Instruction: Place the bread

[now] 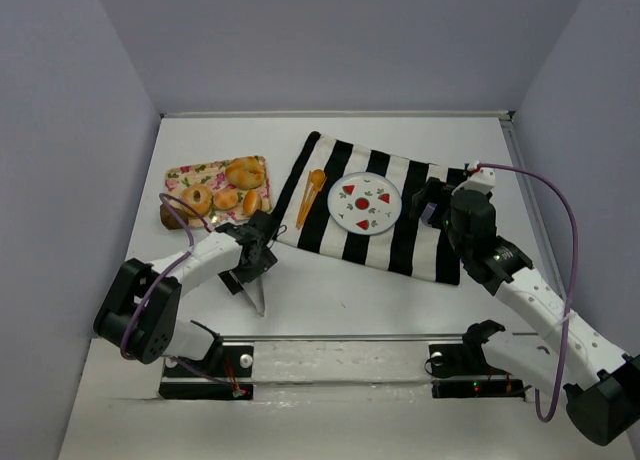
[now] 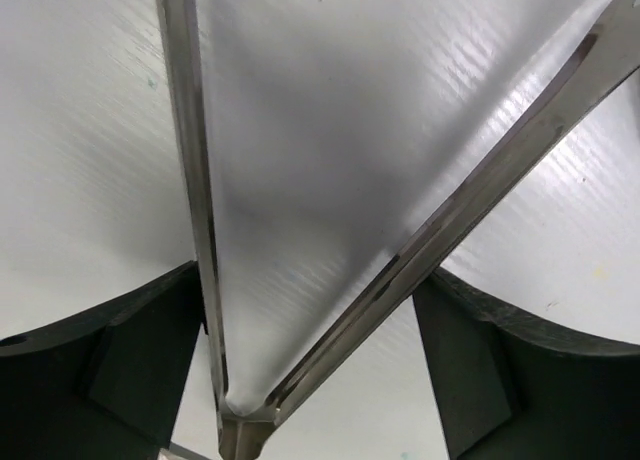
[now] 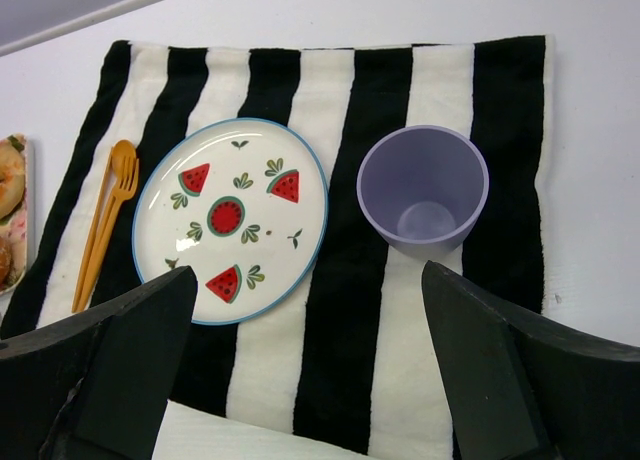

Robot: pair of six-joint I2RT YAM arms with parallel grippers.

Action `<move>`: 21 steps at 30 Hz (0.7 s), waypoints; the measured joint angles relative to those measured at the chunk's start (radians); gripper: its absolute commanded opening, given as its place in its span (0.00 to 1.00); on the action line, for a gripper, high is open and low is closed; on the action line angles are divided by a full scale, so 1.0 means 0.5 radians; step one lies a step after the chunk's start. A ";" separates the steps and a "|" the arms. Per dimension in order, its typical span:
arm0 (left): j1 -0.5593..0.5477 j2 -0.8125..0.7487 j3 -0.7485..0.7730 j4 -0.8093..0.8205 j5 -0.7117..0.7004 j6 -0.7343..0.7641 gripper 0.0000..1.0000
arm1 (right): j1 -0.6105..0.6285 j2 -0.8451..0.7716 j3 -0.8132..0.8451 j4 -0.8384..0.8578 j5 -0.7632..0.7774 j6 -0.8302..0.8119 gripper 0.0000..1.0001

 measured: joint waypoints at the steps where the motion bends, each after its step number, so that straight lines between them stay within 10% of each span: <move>1: 0.001 0.001 -0.002 0.010 -0.023 -0.006 0.75 | 0.000 0.000 0.000 0.000 0.000 0.000 1.00; 7: 0.002 -0.002 -0.018 0.053 -0.109 -0.003 0.51 | 0.000 0.000 0.000 0.000 -0.001 0.000 1.00; 21: -0.011 -0.109 -0.067 -0.005 -0.049 -0.012 0.38 | 0.000 -0.054 -0.027 0.013 -0.001 0.001 1.00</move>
